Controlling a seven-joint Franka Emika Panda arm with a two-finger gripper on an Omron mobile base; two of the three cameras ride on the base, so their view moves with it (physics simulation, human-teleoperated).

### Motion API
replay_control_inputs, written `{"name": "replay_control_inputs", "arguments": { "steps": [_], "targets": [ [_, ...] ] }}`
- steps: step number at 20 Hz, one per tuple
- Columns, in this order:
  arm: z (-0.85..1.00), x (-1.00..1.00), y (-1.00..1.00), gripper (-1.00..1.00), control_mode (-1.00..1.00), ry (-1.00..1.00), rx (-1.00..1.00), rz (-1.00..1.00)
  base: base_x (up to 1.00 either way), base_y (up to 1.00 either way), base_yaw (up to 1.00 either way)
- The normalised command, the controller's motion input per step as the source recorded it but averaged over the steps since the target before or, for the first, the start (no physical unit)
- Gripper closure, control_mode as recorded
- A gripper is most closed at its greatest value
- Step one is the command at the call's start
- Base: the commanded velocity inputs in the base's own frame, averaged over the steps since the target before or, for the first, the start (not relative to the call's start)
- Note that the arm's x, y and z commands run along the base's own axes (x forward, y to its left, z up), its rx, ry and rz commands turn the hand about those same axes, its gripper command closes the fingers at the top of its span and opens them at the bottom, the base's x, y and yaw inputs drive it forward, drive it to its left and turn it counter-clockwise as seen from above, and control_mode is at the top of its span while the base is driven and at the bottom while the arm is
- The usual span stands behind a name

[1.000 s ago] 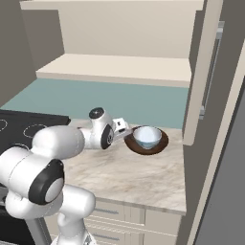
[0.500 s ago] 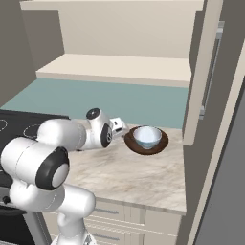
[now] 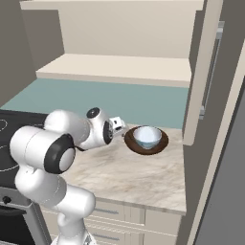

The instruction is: Pick up the bowls on the counter and stack them on top of one another in the open cabinet. Place the smaller bowl on top of the larger bowl.

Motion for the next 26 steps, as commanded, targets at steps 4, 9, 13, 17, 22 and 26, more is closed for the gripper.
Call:
{"name": "replay_control_inputs", "arguments": {
  "steps": [4,9,13,17,22,26],
  "targets": [
    [-0.17,0.25,0.00,-1.00,-1.00,0.00,-0.03,-0.01,0.00,0.00,0.00],
    [-0.13,0.22,0.00,-1.00,-1.00,0.00,-0.01,-0.02,0.00,0.00,0.00],
    [-0.09,0.19,0.00,-1.00,-1.00,0.00,0.00,-0.02,0.00,0.00,0.00],
    [-0.06,0.17,-0.03,-1.00,-1.00,0.00,0.00,-0.03,0.00,0.00,0.00],
    [-0.04,0.19,-0.05,-1.00,-1.00,0.00,0.00,-0.02,0.00,0.00,0.00],
    [-0.08,0.18,-0.12,-1.00,-1.00,0.00,0.00,0.00,0.00,0.00,0.00]
  ]
}}
